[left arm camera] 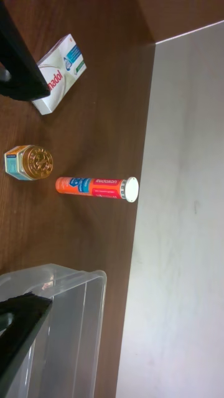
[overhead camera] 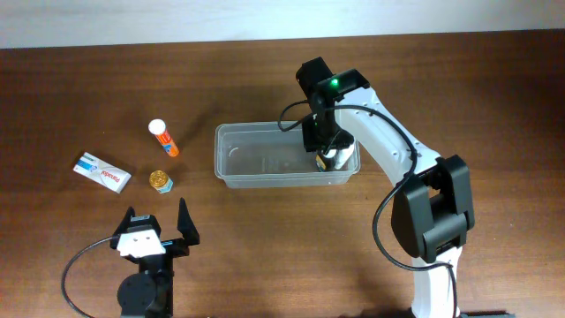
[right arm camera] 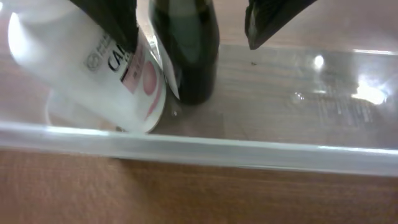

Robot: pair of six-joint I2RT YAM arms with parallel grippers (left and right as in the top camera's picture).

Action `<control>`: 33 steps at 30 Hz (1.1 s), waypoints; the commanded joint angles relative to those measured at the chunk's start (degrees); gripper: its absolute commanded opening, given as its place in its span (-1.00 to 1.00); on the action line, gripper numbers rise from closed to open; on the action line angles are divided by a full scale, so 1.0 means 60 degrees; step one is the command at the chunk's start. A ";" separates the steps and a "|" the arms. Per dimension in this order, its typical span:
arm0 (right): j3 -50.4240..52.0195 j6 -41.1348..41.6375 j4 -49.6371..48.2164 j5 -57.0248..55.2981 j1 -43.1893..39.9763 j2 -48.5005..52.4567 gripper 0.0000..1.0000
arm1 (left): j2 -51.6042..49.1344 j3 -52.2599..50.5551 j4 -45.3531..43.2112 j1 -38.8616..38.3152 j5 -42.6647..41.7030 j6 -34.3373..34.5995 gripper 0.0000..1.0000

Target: Pack container

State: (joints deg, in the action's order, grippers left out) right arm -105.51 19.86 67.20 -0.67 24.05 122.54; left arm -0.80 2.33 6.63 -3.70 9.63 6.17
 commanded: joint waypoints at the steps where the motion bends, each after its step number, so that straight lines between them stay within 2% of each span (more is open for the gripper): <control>1: 0.0102 -0.1107 -0.0076 -0.0280 0.0033 0.0062 0.02 | 0.0076 -0.0095 -0.0025 0.0047 0.0004 -0.0153 0.99; 11: 0.0007 -0.2022 -0.0339 -0.0871 0.0033 0.0058 0.03 | 0.0076 -0.0095 -0.0025 0.0047 0.0004 -0.0153 0.99; 19: -0.0794 -0.2353 -0.0193 -0.0860 0.0036 0.0055 0.04 | 0.0076 -0.0095 -0.0025 0.0047 0.0004 -0.0153 0.99; 30: -0.3064 -0.2605 0.1359 -0.0069 0.0058 0.0047 0.06 | 0.0076 -0.0095 -0.0025 0.0047 0.0004 -0.0153 0.99; 33: -0.3967 -0.2605 0.2178 0.0437 0.0058 0.0047 0.13 | 0.0076 -0.0095 -0.0025 0.0047 0.0004 -0.0153 0.99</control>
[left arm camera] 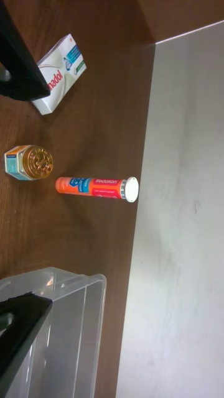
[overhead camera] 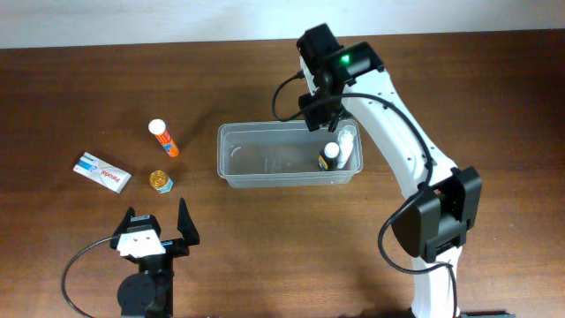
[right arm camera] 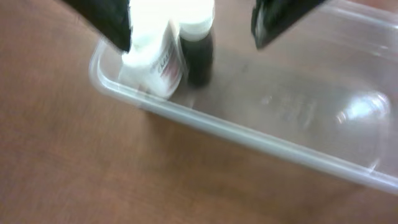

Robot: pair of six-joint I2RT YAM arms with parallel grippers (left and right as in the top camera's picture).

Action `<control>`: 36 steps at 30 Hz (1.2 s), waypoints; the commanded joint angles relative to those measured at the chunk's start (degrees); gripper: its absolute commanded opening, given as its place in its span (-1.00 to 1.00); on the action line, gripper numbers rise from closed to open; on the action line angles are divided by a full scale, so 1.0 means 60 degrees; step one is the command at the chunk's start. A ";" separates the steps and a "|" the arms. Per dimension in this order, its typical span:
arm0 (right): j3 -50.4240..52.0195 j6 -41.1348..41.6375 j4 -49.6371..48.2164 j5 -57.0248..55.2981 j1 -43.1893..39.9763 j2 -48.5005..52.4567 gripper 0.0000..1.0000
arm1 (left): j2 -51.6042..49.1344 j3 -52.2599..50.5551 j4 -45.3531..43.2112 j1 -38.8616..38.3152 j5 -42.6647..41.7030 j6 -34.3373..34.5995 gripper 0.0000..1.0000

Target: Pack container

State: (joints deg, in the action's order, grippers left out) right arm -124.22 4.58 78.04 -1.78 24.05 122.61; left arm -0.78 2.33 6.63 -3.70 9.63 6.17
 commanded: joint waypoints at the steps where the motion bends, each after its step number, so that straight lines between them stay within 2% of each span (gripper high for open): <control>1: -0.1122 -0.0058 0.0627 0.0725 0.0058 0.0036 0.15 | 0.0073 -0.0095 -0.0025 0.0047 0.0004 -0.0153 0.99; 6: -0.2812 -0.0047 0.2182 0.0765 0.0036 0.0036 0.24 | 0.0073 -0.0095 -0.0025 0.0047 0.0004 -0.0153 0.99; 9: -0.3814 0.0066 0.2907 0.0721 -0.0076 0.0036 0.40 | 0.0073 -0.0095 -0.0025 0.0047 0.0004 -0.0153 0.99; 12: -0.4557 0.0171 0.3217 0.0718 -0.0390 0.0033 0.97 | 0.0073 -0.0095 -0.0025 0.0047 0.0004 -0.0153 0.99; 19: -0.4703 0.0565 0.3217 0.0608 -0.1880 -0.0375 0.97 | 0.0073 -0.0095 -0.0025 0.0047 0.0004 -0.0153 0.99; 31: -0.4699 0.0532 0.3217 0.0437 -0.5617 -0.0641 0.97 | 0.0073 -0.0095 -0.0029 0.0047 0.0004 -0.0153 0.99; 36: -0.4699 0.0535 0.3217 0.0725 -0.6477 -0.0641 0.97 | 0.0073 -0.0095 -0.0033 0.0047 0.0007 -0.0153 0.99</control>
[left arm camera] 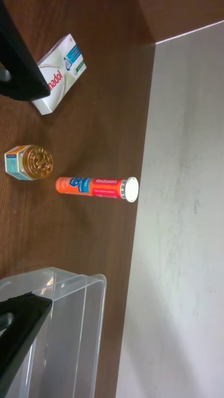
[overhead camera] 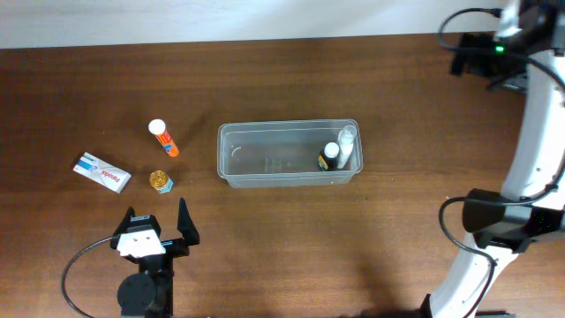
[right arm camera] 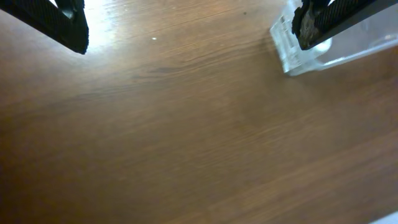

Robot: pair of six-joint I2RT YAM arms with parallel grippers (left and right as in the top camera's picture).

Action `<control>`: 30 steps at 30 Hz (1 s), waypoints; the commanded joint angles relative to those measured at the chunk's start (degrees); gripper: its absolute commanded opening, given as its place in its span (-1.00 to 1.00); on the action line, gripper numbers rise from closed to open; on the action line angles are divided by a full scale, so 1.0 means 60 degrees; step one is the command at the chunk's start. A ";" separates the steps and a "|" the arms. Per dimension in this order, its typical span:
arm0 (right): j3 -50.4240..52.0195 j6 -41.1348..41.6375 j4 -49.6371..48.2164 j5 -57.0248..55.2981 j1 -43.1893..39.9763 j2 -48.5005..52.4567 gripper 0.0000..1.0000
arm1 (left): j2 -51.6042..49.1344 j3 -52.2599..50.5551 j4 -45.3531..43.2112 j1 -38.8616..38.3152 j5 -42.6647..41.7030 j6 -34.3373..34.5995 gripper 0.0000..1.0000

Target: Pack container

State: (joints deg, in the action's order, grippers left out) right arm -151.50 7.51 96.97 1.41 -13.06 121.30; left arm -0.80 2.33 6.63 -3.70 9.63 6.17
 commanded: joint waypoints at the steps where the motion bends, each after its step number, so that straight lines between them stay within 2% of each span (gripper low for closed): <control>1: -0.0153 0.0047 0.0062 0.0208 -0.0379 -0.0423 0.97 | 0.0076 -0.0095 -0.0073 0.0047 -0.0066 -0.0149 0.99; 7: -0.0153 0.0044 0.0058 0.0193 -0.0579 -0.0423 0.97 | -0.0004 0.0182 -0.0044 0.0047 -0.1071 -0.0149 0.99; 13: -0.0153 0.0047 0.0058 0.0197 -0.0579 -0.0423 0.97 | -0.1300 0.2025 0.0772 0.0208 -0.1188 -0.0113 0.99; 21: -0.0153 0.0044 0.0055 0.0197 -0.0579 -0.0423 0.97 | -0.5523 0.6954 0.4459 0.1045 -0.1220 -0.0124 0.99; 24: -0.0153 0.0044 0.0055 0.0197 -0.0579 -0.0423 0.97 | -0.7413 0.9082 0.6127 0.1308 -0.1224 -0.0718 0.99; 25: -0.0153 0.0044 0.0058 0.0197 -0.0579 -0.0423 0.97 | -0.8608 1.0422 0.7191 0.1381 -0.1220 -0.1089 0.99; 30: -0.0153 0.0047 0.0055 0.0197 -0.0579 -0.0423 0.97 | -1.0710 1.2550 0.9034 0.1377 -0.1701 -0.1184 0.99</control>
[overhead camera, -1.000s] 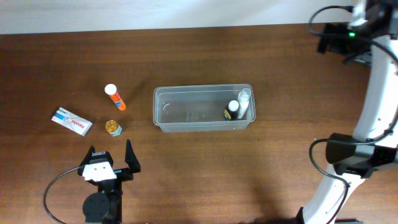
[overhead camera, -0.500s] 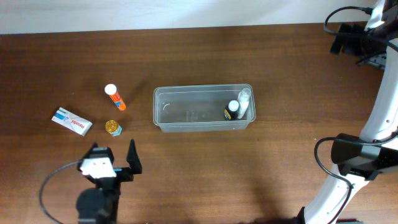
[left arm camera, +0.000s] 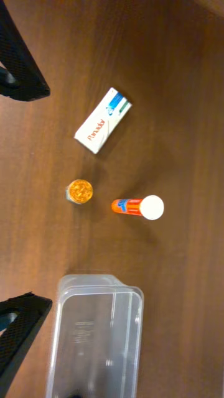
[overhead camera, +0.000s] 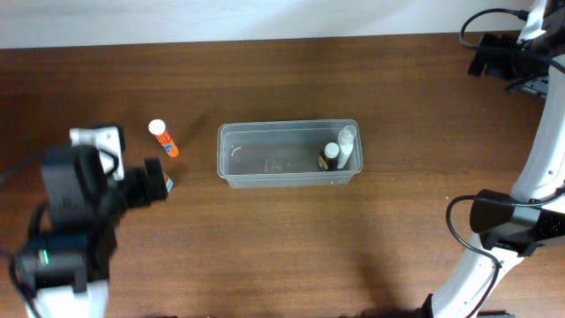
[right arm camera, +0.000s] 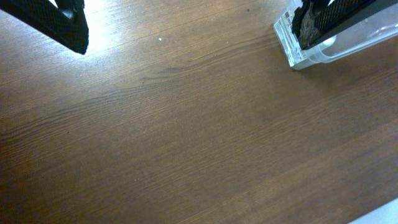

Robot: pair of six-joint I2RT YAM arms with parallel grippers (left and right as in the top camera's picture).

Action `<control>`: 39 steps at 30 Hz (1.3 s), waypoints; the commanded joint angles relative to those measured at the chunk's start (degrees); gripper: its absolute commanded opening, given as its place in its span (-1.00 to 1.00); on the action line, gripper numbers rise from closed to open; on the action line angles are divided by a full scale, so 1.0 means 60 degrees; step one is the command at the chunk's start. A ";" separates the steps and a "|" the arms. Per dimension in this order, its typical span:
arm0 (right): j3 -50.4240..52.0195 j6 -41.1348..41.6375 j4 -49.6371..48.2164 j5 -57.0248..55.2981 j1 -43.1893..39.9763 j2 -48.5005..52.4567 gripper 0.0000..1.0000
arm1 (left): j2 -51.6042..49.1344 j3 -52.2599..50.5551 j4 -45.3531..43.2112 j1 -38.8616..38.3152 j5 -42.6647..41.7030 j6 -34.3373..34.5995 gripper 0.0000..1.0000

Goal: Pack container
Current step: 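Move the left gripper over the gold-lidded jar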

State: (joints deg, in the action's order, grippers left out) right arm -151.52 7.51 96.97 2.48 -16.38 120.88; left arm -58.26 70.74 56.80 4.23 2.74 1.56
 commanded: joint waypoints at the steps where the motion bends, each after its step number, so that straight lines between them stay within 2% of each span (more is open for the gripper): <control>1: -0.0149 0.0047 0.0058 0.0018 -0.0025 -0.0353 0.97 | -0.1428 0.1319 0.0838 0.0055 -0.0641 -0.0415 0.99; 6: -0.0149 0.0047 0.0058 0.0015 -0.0025 -0.0353 0.97 | -0.2459 0.1384 0.0922 0.0055 -0.0645 -0.0503 0.99; 16: -0.0149 0.0044 0.0058 0.0018 -0.0025 -0.0353 0.97 | -0.4739 0.1381 0.0725 0.0055 -0.0667 -0.1898 0.99; 31: -0.0149 0.0047 0.0058 0.0018 -0.0025 -0.0353 0.97 | -0.7683 0.1377 0.0718 0.0091 -0.0678 -0.1894 0.94; 39: -0.0149 0.0047 0.0055 0.0018 -0.0025 -0.0353 0.97 | -0.8470 0.1377 0.0444 0.0291 -0.0681 -0.1891 0.79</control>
State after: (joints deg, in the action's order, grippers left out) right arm -151.52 7.55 96.99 2.48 -16.38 120.79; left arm -105.58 78.98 59.31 4.99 -1.02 -9.26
